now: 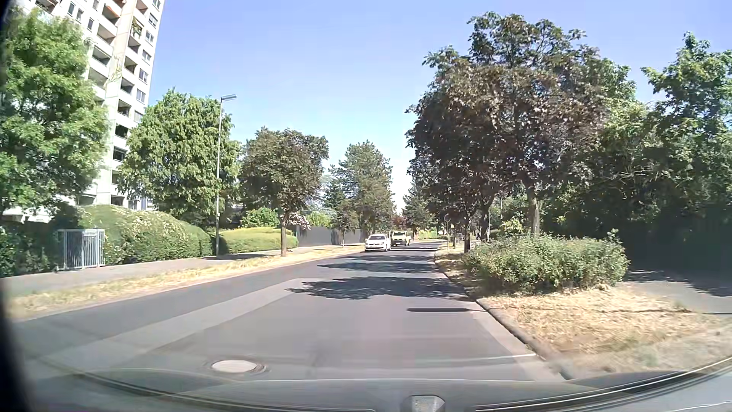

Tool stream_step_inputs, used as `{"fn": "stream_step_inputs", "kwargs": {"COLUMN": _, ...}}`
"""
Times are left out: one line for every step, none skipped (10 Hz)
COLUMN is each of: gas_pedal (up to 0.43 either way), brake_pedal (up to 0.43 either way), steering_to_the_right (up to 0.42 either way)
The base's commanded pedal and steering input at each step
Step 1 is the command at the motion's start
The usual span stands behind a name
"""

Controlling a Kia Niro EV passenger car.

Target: Follow the waypoints while adhering to traffic rules and regulations

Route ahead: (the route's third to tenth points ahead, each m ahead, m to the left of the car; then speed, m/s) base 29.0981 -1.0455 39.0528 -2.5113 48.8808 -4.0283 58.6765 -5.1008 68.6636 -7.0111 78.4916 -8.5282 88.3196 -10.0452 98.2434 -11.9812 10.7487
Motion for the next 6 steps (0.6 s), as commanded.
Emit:
{"fn": "stream_step_inputs", "kwargs": {"gas_pedal": 0.000, "brake_pedal": 0.030, "steering_to_the_right": 0.015}}
{"fn": "stream_step_inputs", "kwargs": {"gas_pedal": 0.000, "brake_pedal": 0.030, "steering_to_the_right": 0.015}}
{"fn": "stream_step_inputs", "kwargs": {"gas_pedal": 0.000, "brake_pedal": 0.030, "steering_to_the_right": 0.015}}
{"fn": "stream_step_inputs", "kwargs": {"gas_pedal": 0.000, "brake_pedal": 0.030, "steering_to_the_right": 0.015}}
{"fn": "stream_step_inputs", "kwargs": {"gas_pedal": 0.000, "brake_pedal": 0.030, "steering_to_the_right": 0.015}}
{"fn": "stream_step_inputs", "kwargs": {"gas_pedal": 0.000, "brake_pedal": 0.030, "steering_to_the_right": 0.015}}
